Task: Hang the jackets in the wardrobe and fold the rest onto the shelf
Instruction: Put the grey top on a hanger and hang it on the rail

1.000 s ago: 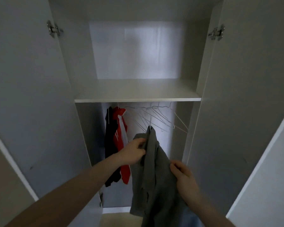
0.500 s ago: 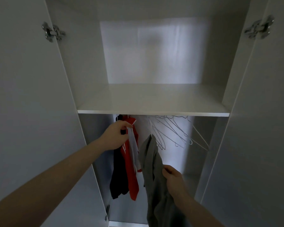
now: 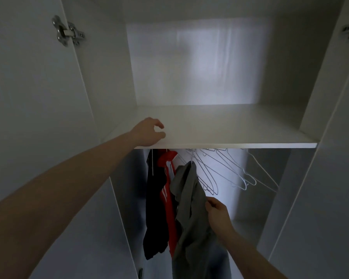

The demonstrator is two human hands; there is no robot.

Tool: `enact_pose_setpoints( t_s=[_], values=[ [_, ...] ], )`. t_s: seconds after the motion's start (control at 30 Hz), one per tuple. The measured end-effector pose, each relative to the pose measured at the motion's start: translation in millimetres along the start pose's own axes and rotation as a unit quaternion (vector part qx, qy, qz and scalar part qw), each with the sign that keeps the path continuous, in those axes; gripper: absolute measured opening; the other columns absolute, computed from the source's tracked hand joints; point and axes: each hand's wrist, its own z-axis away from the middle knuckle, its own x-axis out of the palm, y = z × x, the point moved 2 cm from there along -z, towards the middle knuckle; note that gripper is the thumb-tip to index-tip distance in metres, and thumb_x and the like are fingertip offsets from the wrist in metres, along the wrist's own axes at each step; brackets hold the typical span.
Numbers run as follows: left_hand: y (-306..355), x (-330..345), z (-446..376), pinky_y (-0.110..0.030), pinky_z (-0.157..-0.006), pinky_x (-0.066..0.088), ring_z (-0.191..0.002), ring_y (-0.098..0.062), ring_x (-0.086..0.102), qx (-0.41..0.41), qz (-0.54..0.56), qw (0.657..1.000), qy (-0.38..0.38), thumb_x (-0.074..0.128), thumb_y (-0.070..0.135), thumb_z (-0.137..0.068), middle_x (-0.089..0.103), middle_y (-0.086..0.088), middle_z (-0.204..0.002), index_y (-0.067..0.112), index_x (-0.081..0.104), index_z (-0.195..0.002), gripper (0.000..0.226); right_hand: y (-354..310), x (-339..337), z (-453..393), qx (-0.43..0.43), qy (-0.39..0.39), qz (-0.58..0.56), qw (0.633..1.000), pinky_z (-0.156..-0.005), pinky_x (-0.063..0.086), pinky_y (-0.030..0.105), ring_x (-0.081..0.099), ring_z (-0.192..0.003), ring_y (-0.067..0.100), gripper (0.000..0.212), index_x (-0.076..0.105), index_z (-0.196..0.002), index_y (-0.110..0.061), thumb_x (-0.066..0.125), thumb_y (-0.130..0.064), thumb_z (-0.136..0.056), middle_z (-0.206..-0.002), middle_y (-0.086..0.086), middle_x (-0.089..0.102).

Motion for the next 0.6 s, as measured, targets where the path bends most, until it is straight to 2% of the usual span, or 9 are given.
enact_pose_setpoints(
  t_s=[0.07,0.17,0.27,0.37,0.47,0.6],
  values=[
    [-9.5,6.8,-10.8,-0.031,-0.099,0.038,-0.118,-0.022,0.053,-0.012,0.002,1.000,-0.020,0.064,0.053,-0.093,0.053,-0.006,-0.138,0.026,0.064,-0.129,0.045,-1.0,8.6,-9.0,0.000,0.013,0.002,1.000,-0.099,0.051,0.034,0.065,-0.104,0.020,0.026,0.069,-0.123,-0.011,0.047,-0.016,-0.110,-0.115,0.003,0.071],
    [-17.6,17.4,-22.4,-0.032,-0.104,0.035,-0.131,-0.026,0.050,-0.025,0.003,0.999,-0.038,0.056,0.057,-0.098,0.053,-0.009,-0.145,0.021,0.061,-0.134,0.051,-3.8,19.6,-23.2,-0.002,0.017,0.003,1.000,-0.099,0.053,0.036,0.066,-0.105,0.023,0.026,0.069,-0.122,-0.010,0.048,-0.018,-0.109,-0.116,0.005,0.072],
    [-20.8,25.5,-29.8,-0.036,-0.109,0.036,-0.132,-0.028,0.049,-0.037,-0.014,0.997,-0.062,0.050,0.056,-0.101,0.053,-0.010,-0.147,0.018,0.058,-0.139,0.055,-4.7,27.3,-38.9,-0.004,0.025,0.005,1.000,-0.092,0.050,0.032,0.065,-0.099,0.018,0.025,0.070,-0.120,-0.011,0.048,-0.017,-0.108,-0.113,0.004,0.072],
    [-24.7,32.0,-37.9,-0.035,-0.104,0.038,-0.130,-0.027,0.051,-0.043,-0.027,0.995,-0.084,0.047,0.056,-0.101,0.053,-0.008,-0.146,0.018,0.054,-0.143,0.056,-3.6,31.8,-56.5,0.001,0.034,0.010,0.999,-0.089,0.049,0.029,0.063,-0.093,0.014,0.024,0.068,-0.118,-0.013,0.047,-0.016,-0.108,-0.107,0.001,0.070],
    [-28.8,36.4,-47.7,-0.031,-0.097,0.035,-0.129,-0.026,0.051,-0.046,-0.020,0.996,-0.075,0.047,0.056,-0.101,0.053,-0.007,-0.146,0.019,0.055,-0.142,0.055,-0.2,34.1,-75.7,0.008,0.043,0.014,0.999,-0.070,0.045,0.017,0.063,-0.087,0.011,0.021,0.068,-0.111,-0.015,0.048,-0.015,-0.107,-0.097,-0.004,0.069],
    [-30.8,46.1,-57.8,-0.032,-0.100,0.032,-0.135,-0.026,0.048,-0.049,-0.008,0.996,-0.071,0.046,0.058,-0.099,0.048,-0.005,-0.153,0.023,0.050,-0.147,0.060,-0.9,42.5,-103.4,0.014,0.043,0.019,0.999,-0.067,0.046,0.020,0.066,-0.088,0.019,0.022,0.069,-0.108,-0.009,0.047,-0.011,-0.105,-0.097,0.005,0.071]
  ],
)
